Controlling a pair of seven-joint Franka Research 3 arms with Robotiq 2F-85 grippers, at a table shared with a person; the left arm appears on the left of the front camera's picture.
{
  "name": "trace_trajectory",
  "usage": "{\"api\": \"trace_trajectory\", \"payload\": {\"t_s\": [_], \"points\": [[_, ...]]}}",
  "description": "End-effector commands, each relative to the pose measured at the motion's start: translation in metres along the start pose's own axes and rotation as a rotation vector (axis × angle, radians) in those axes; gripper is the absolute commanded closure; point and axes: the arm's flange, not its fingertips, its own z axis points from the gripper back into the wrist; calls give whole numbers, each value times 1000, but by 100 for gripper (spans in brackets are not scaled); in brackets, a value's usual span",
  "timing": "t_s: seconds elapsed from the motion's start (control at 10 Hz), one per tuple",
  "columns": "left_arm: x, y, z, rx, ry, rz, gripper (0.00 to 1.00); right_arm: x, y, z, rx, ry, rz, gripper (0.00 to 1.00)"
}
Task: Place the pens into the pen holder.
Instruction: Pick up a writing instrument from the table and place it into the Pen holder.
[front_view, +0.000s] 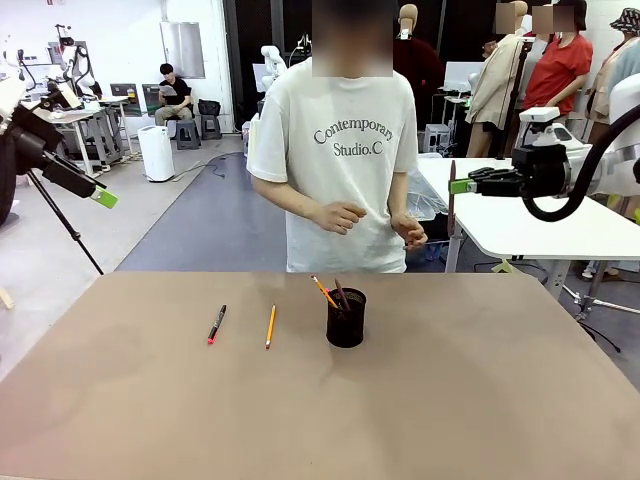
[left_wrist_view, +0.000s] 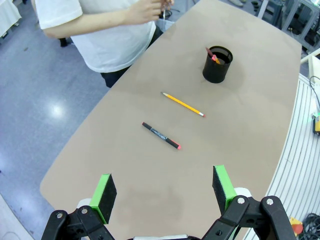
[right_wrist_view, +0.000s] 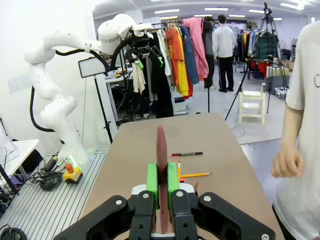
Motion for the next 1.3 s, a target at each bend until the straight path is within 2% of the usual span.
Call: {"api": "trace_trajectory", "payload": {"t_s": [0.0, 0.2, 0.4, 0.7, 1.1, 1.2], "points": [[1, 0, 1, -6, -6, -5, 0, -5, 5, -11, -10, -56, 50, 100], [1, 0, 1, -6, -6, -5, 0, -35, 12, -34, -13, -60, 39, 100], [1, 0, 1, -6, -6, -5, 0, -70, 21, -63, 44, -43, 49, 100], [1, 0, 1, -6, -6, -5, 0, -105, 29, -104, 62, -61, 71, 100], [1, 0, 1, -6, -6, -5, 0, -129, 16, -155, 91, -48, 97, 100], [1, 0, 1, -6, -6, -5, 0, -136, -12, -183, 63, -59, 123, 100]]}}
